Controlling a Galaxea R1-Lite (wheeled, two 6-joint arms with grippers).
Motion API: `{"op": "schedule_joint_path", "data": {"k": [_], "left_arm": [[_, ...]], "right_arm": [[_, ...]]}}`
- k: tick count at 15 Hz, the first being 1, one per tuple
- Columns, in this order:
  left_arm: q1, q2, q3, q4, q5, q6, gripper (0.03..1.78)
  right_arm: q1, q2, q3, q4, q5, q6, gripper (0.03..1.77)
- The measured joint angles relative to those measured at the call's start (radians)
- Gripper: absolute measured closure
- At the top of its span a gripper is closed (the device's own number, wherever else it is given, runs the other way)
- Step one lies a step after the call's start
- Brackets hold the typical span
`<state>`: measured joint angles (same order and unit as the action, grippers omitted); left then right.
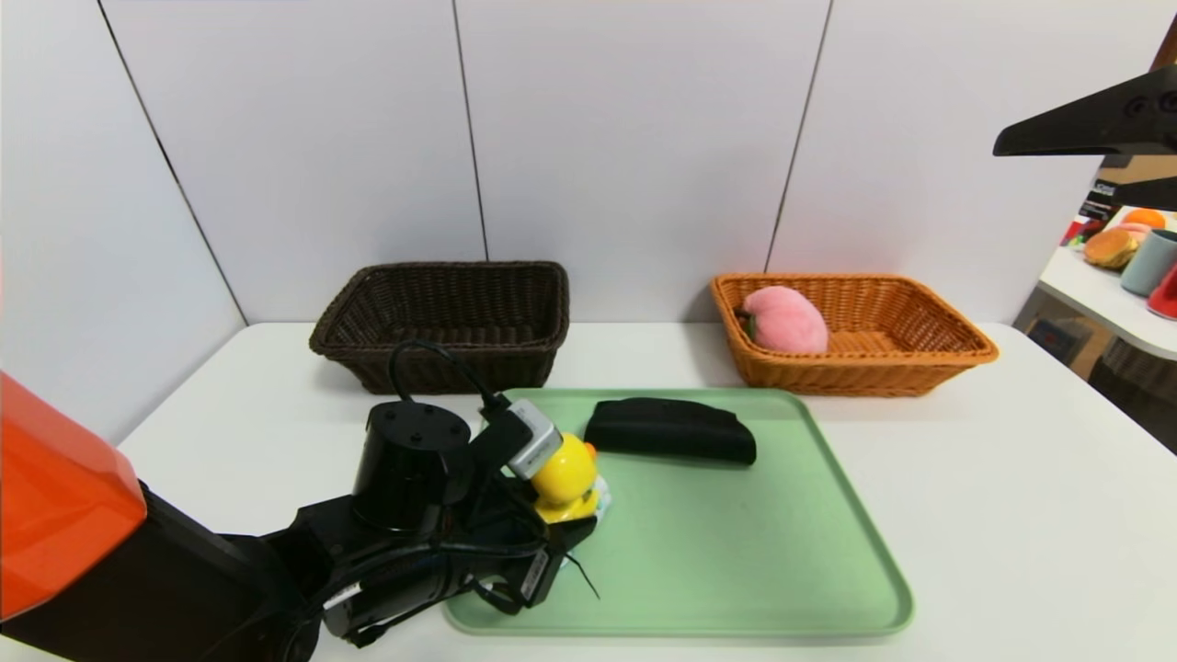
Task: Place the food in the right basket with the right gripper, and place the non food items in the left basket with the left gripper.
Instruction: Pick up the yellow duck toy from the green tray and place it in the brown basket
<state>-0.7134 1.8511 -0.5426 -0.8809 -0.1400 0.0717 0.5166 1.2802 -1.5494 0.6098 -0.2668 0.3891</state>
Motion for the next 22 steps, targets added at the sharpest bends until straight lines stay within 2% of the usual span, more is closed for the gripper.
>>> {"op": "schedule_joint_path", "data": {"k": [17, 22], "left_arm": [[0.0, -0.072, 0.001, 0.009, 0.0, -0.031, 1.06], [0.0, -0.116, -0.011, 0.01, 0.018, -0.031, 1.06]], "right_arm": [[-0.001, -0.016, 0.049, -0.001, 0.004, 0.0, 0.1], [-0.001, -0.024, 0.069, -0.002, 0.006, 0.001, 0.1]]}}
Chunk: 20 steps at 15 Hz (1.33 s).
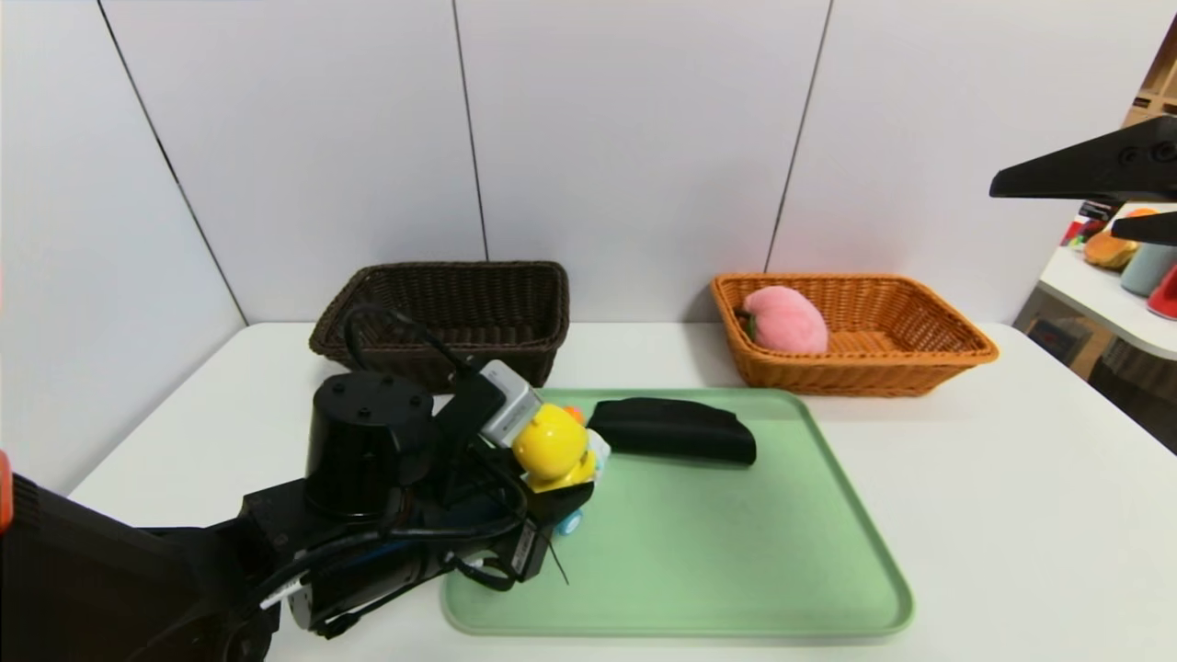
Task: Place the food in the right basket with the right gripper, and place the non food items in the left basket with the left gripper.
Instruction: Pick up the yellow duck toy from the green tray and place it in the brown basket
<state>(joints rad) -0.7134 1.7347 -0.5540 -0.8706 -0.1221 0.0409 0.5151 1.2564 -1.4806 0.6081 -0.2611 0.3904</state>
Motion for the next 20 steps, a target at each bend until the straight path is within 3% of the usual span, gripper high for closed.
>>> {"op": "schedule_joint_path", "data": {"k": [6, 9, 14, 20], "left_arm": [[0.001, -0.103, -0.042, -0.003, 0.096, 0.0, 1.06], [0.006, -0.161, -0.096, 0.044, 0.133, 0.001, 1.06], [0.06, -0.227, -0.231, 0.238, 0.134, -0.002, 1.06], [0.204, -0.233, -0.484, 0.548, 0.107, 0.0, 1.06]], "right_arm": [[-0.001, -0.02, 0.031, 0.001, 0.0, 0.0, 0.1], [-0.001, -0.028, 0.04, 0.002, 0.0, 0.0, 0.1], [-0.004, -0.047, 0.066, 0.002, 0.0, 0.0, 0.1], [-0.012, -0.063, 0.088, 0.003, 0.0, 0.0, 0.1]]}}
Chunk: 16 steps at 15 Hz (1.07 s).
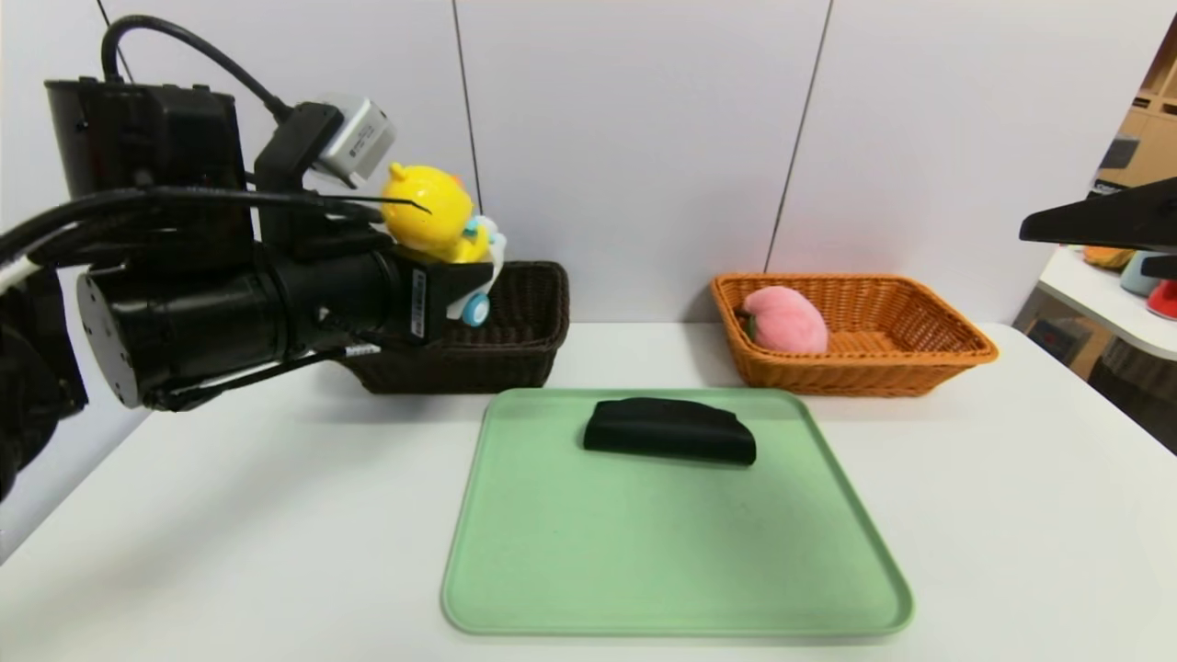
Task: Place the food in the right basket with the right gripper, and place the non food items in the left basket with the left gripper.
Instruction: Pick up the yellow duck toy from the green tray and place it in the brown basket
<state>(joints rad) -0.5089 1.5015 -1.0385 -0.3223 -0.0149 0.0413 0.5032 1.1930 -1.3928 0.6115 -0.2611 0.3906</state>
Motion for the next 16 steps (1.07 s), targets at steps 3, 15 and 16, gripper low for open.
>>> {"op": "schedule_joint_path", "data": {"k": [3, 15, 16], "left_arm": [[0.084, 0.039, -0.13, 0.162, -0.035, 0.007, 1.06], [0.299, 0.358, -0.551, 0.473, -0.152, 0.051, 1.06], [0.303, 0.38, -0.564, 0.473, -0.152, 0.049, 1.06]], "right_arm": [[-0.003, -0.002, 0.02, -0.001, 0.001, -0.003, 0.1], [-0.005, -0.009, 0.049, -0.004, 0.035, 0.014, 0.1], [-0.005, -0.009, 0.05, -0.004, 0.039, 0.017, 0.1]]}}
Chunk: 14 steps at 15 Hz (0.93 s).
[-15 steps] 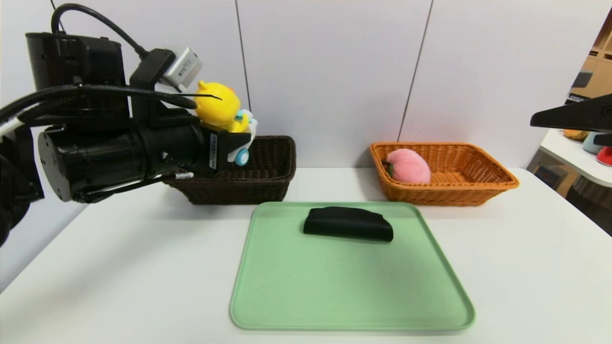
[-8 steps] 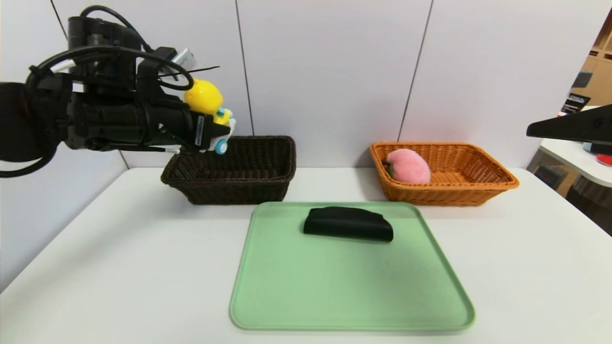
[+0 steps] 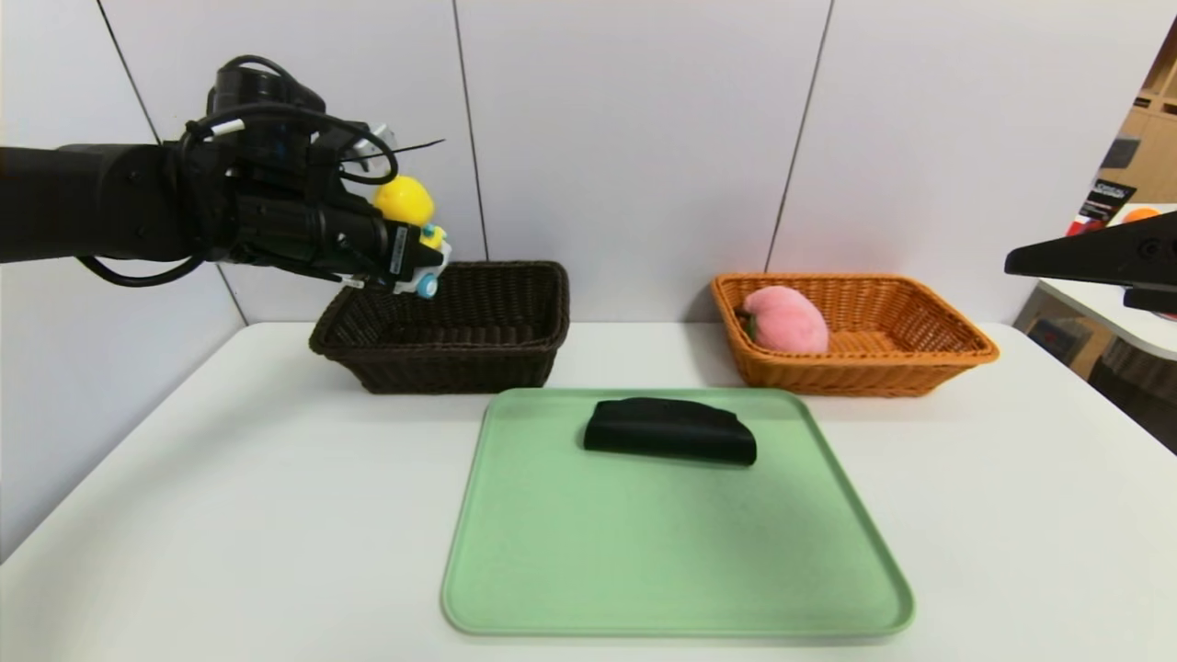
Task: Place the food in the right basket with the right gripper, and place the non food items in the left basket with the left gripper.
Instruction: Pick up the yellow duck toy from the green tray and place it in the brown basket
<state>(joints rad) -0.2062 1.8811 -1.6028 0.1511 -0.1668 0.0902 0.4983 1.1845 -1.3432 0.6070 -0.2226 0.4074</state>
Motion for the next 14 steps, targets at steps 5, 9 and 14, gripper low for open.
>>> {"op": "schedule_joint_path", "data": {"k": [5, 9, 14], "left_arm": [[0.015, 0.071, -0.013, -0.003, 0.005, -0.01, 1.06], [0.029, 0.112, -0.017, -0.009, 0.005, -0.019, 1.06], [0.035, 0.163, -0.044, -0.01, 0.007, -0.03, 1.06]], "right_arm": [[0.0, -0.003, 0.001, 0.0, 0.006, 0.003, 0.1], [0.0, -0.004, 0.0, 0.0, 0.006, 0.005, 0.1], [0.0, -0.006, 0.0, 0.0, 0.006, 0.004, 0.1]]}}
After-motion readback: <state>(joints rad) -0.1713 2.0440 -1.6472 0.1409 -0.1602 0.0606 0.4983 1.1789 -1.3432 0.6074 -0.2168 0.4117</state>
